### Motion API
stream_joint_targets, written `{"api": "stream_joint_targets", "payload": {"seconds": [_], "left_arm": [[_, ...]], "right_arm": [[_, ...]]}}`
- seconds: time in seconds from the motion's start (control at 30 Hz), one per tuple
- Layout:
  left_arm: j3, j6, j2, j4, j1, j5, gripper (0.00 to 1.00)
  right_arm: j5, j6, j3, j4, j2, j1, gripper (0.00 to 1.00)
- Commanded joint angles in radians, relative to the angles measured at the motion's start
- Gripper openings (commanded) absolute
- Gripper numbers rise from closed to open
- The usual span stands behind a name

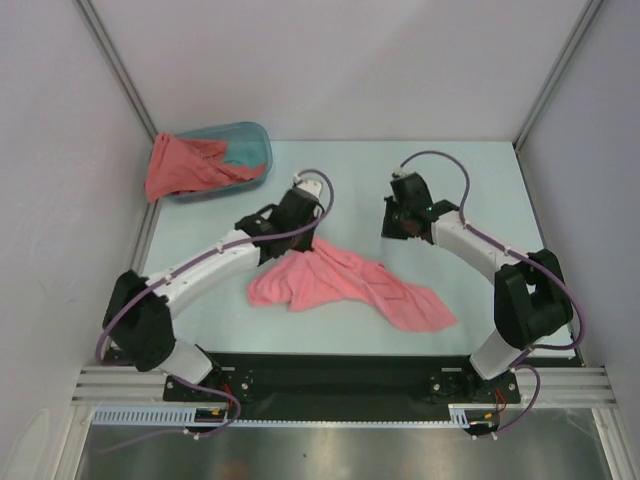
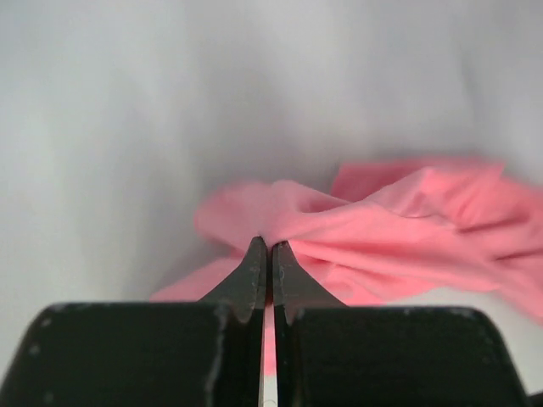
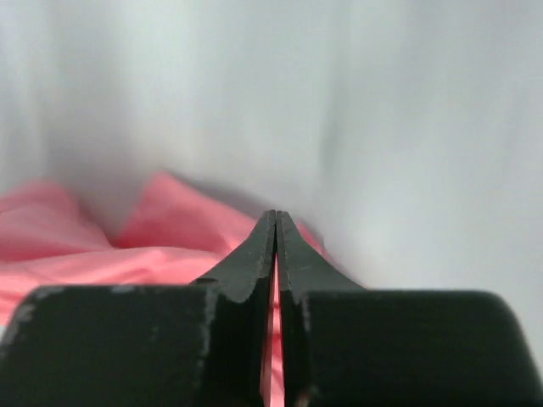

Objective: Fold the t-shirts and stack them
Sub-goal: Flatten the tshirt out

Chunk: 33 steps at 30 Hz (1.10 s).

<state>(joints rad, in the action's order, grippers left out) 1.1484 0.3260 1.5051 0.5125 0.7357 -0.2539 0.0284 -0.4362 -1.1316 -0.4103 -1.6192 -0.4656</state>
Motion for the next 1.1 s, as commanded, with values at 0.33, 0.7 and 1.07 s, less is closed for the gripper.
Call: {"api": "stream_joint_targets", "payload": {"seconds": [0.33, 0.7, 1.07], "left_arm": [[-0.222, 0.206, -0.805, 0.012, -0.029, -0.047, 0.00], [-0.399, 0.538, -1.317, 0.305, -0.028, -0.138, 1.00], [-0.245, 0.337, -0.532, 0.175, -0.030, -0.162, 1.00]], "right_arm": [[-0.016, 0.028, -0.117, -0.138, 0.323, 0.056, 0.01], [-0.163, -0.026, 0.224, 0.094, 0.342, -0.030, 0.47], [-0.165, 0.059, 0.015, 0.117, -0.022, -0.084, 0.73]]}}
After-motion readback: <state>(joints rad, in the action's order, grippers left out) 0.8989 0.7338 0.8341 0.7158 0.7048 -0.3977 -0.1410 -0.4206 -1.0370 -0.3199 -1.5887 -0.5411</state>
